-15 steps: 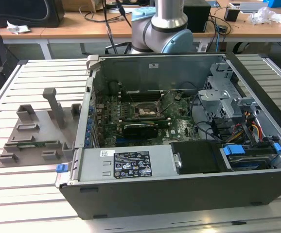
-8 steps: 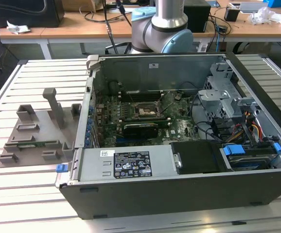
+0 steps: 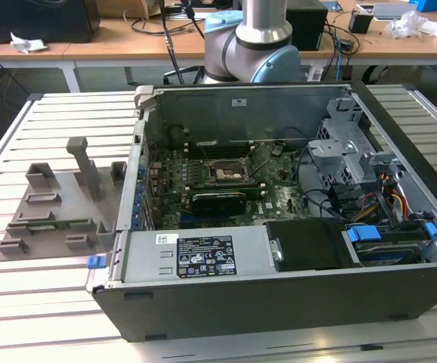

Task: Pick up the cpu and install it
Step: 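Pick up the cpu and move it towards the insertion slot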

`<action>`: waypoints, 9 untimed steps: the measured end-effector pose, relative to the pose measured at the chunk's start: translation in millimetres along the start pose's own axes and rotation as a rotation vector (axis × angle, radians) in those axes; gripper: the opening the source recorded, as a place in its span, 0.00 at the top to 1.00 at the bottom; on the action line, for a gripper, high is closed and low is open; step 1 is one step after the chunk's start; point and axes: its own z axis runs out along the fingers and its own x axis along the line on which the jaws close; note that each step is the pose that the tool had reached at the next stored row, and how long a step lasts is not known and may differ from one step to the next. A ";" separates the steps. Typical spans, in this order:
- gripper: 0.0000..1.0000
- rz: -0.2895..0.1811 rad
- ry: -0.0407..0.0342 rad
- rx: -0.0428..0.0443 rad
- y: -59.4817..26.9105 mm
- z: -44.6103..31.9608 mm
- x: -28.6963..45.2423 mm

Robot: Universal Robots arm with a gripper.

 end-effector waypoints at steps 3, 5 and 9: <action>0.46 0.000 0.0002 -0.0002 0.0 -0.1 0.0; 0.46 0.000 0.0004 -0.0001 -0.2 -0.2 -1.3; 0.46 0.000 0.0002 0.0004 -0.6 0.2 -11.5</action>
